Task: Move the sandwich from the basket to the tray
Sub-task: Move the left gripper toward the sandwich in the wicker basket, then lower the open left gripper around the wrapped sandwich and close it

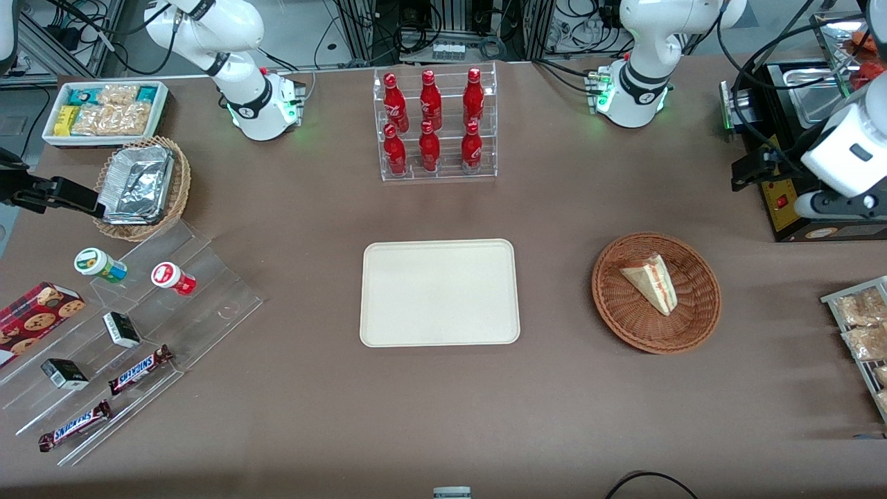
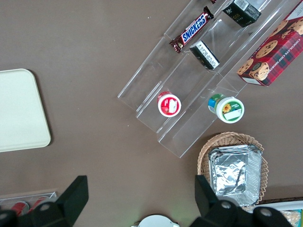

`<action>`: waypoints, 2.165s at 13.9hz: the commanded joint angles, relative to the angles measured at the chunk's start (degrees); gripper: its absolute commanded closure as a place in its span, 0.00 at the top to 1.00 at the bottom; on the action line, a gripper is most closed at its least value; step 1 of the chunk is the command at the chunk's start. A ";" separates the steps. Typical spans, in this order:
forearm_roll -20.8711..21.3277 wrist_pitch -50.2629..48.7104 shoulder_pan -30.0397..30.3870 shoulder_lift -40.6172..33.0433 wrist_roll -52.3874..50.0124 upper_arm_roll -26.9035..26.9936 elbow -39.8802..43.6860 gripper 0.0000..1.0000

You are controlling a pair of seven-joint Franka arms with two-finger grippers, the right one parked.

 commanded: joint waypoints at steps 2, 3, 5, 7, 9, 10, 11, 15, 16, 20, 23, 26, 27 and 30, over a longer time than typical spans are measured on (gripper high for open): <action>0.84 5.88 0.71 1.94 -2.14 -0.65 -4.81 1.00; 0.84 10.17 0.71 1.25 -4.67 -0.39 -9.02 1.00; 1.10 18.96 0.62 -0.34 -11.96 -0.30 -16.85 1.00; 1.10 25.82 0.44 -0.43 -19.61 -0.30 -22.05 1.00; 0.93 34.25 0.09 -0.43 -28.38 -0.39 -27.75 1.00; 0.93 38.38 -0.17 0.00 -32.87 -0.47 -30.31 1.00; 0.93 42.60 -1.13 0.10 -36.13 -0.48 -33.12 1.00; 0.93 58.27 -1.67 1.41 -40.03 -0.48 -42.10 1.00; 1.02 59.16 -1.84 2.46 -40.03 -0.48 -42.46 1.00; 0.93 64.70 -2.37 4.93 -40.38 -0.48 -44.56 1.00; 0.93 71.45 -2.37 7.47 -41.61 -0.39 -47.02 1.00; 0.93 72.18 -2.37 8.53 -41.79 -0.39 -47.82 1.00; 0.93 72.18 -2.37 8.62 -41.79 -0.39 -47.82 1.00; 0.93 72.26 -2.37 9.41 -41.97 -0.39 -47.65 0.85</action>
